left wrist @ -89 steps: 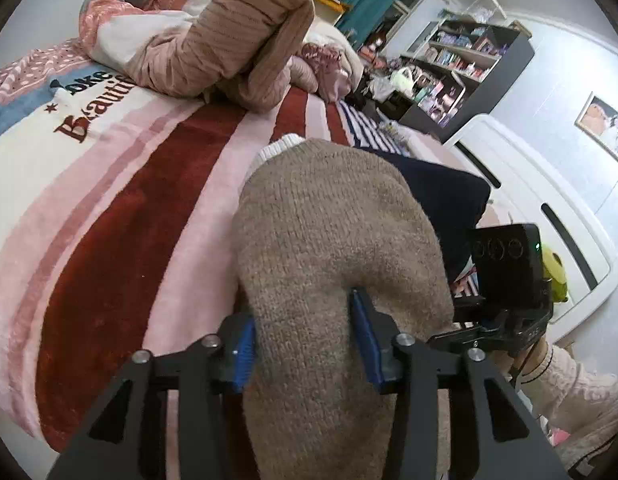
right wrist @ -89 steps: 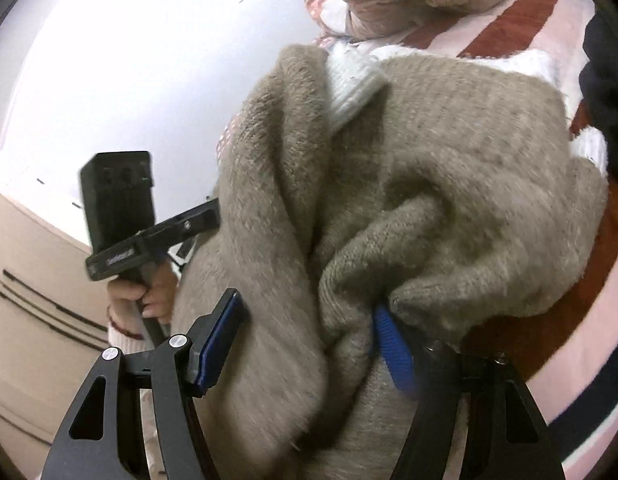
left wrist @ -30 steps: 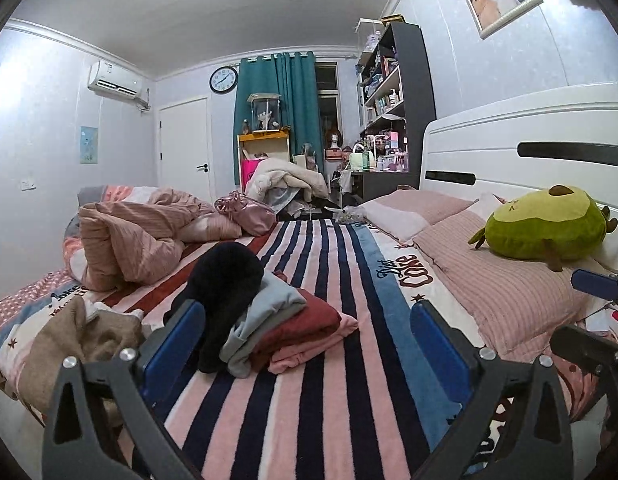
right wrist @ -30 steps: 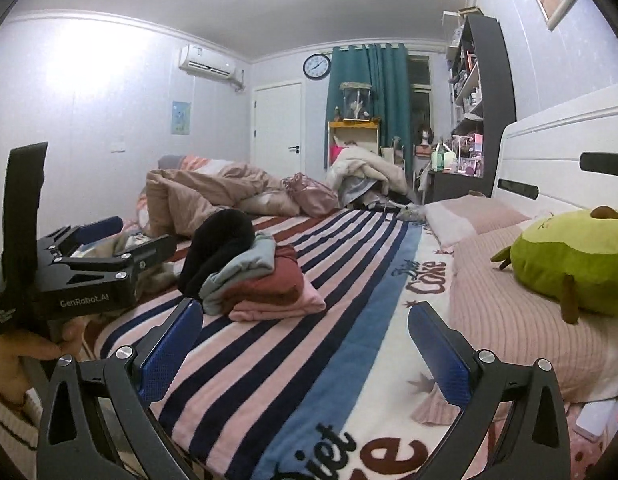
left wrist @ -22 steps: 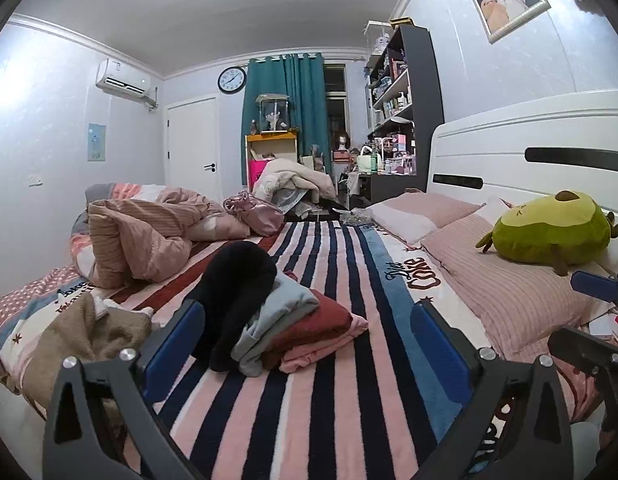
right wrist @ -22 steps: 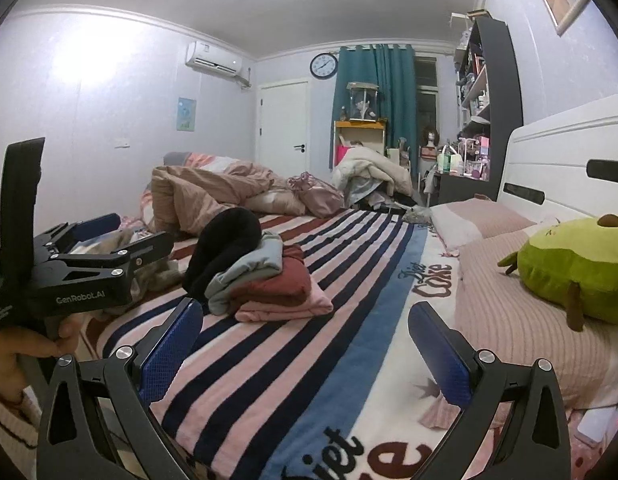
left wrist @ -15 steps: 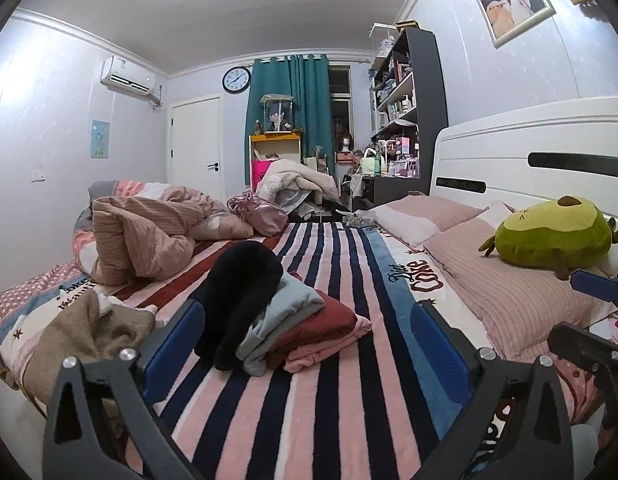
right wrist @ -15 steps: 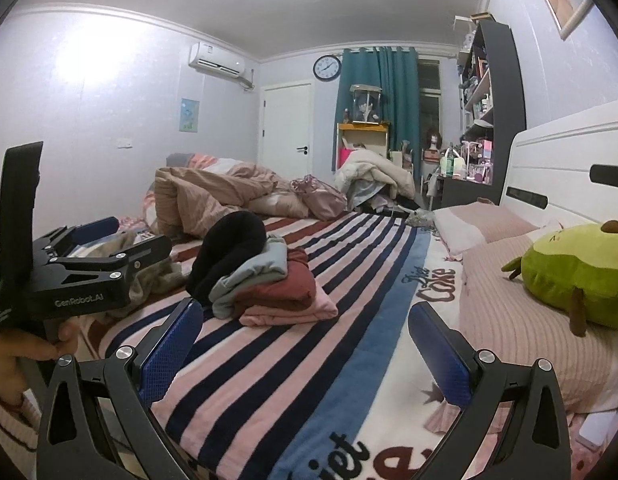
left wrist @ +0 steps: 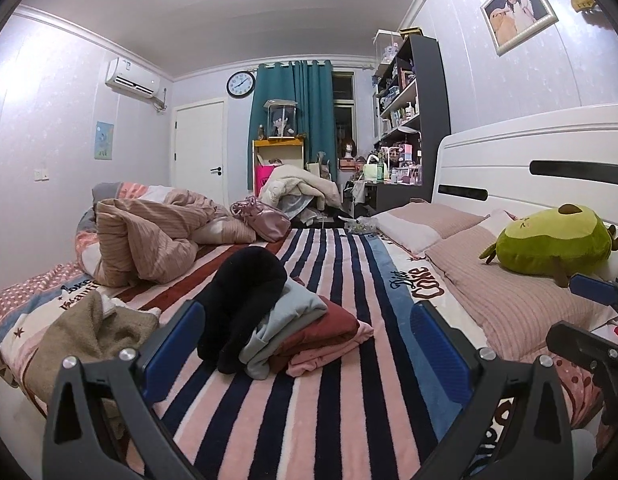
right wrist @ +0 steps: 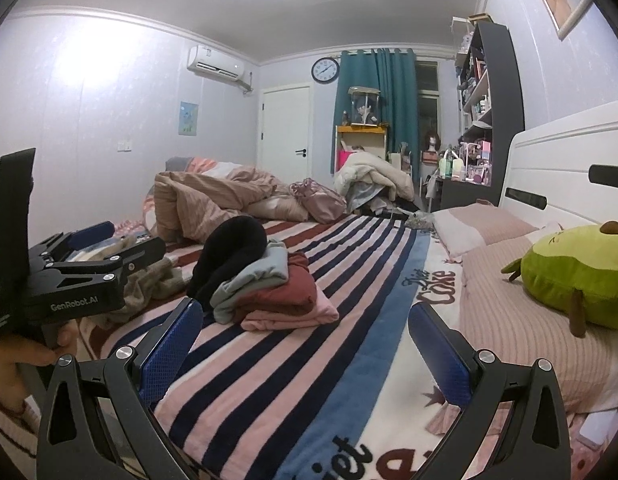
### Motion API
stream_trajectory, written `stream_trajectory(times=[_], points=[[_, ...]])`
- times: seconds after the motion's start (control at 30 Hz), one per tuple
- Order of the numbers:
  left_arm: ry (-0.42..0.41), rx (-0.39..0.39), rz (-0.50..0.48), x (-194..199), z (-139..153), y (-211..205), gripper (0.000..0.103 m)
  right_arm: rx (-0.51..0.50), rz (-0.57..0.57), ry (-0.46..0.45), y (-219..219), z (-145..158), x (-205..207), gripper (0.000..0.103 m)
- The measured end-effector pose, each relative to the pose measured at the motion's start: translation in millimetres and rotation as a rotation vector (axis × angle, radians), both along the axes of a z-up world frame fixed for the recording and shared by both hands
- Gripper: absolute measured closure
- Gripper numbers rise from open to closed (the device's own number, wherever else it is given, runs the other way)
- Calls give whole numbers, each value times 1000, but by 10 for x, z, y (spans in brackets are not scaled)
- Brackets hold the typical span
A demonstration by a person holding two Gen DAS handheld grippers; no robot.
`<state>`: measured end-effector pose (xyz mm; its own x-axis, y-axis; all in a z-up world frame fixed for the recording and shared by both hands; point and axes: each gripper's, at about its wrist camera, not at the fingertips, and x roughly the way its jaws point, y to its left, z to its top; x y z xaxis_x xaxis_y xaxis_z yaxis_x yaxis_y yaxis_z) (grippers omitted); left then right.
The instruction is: Fold small clothes
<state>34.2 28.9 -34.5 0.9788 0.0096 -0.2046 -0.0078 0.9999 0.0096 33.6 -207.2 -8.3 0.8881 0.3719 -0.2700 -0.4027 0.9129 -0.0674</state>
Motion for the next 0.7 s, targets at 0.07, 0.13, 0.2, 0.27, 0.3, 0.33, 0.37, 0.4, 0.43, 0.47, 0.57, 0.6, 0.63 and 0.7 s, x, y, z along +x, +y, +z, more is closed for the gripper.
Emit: stream_trajectory(times=[0.07,0.13,0.2,0.27,0.3,0.33,0.37,0.4,0.43,0.47,0.57,0.6,0.63,0.7], points=[[2,1,0,0,1,-4,1,-1,-2,-3,-4,4,12,0],[4,6,-3,-2,0,-12,1,0,-2,-3,-6,1,11,0],[2,8,-5,-7,-3,-21,1,4,0,-1,-9,-1,15,0],[4,7,-11,-8,-4,-27,1,1,-1,-1,-6,-3,18,0],[6,9,-13,-7,-5,-31,1,3,-1,1,-2,-8,10,0],[6,11,-13,-10,-8,-37,1,5,-2,4,0,-8,6,0],[6,14,-13,-12,-9,-43,1,7,-2,5,4,-8,-1,0],[5,18,-14,-14,-10,-51,1,8,-1,4,1,-6,0,0],[6,19,-15,-14,-10,-54,1,8,-1,4,0,-5,0,0],[8,19,-17,-12,-8,-59,1,9,-2,5,2,-3,-1,0],[12,15,-23,-12,-6,-58,1,13,-5,7,10,-2,-5,0],[11,14,-24,-12,-7,-61,1,15,-7,8,16,0,-12,0],[11,13,-25,-12,-7,-63,1,14,-11,7,29,1,-22,0],[12,14,-24,-13,-4,-64,1,11,-20,0,47,7,-52,0]])
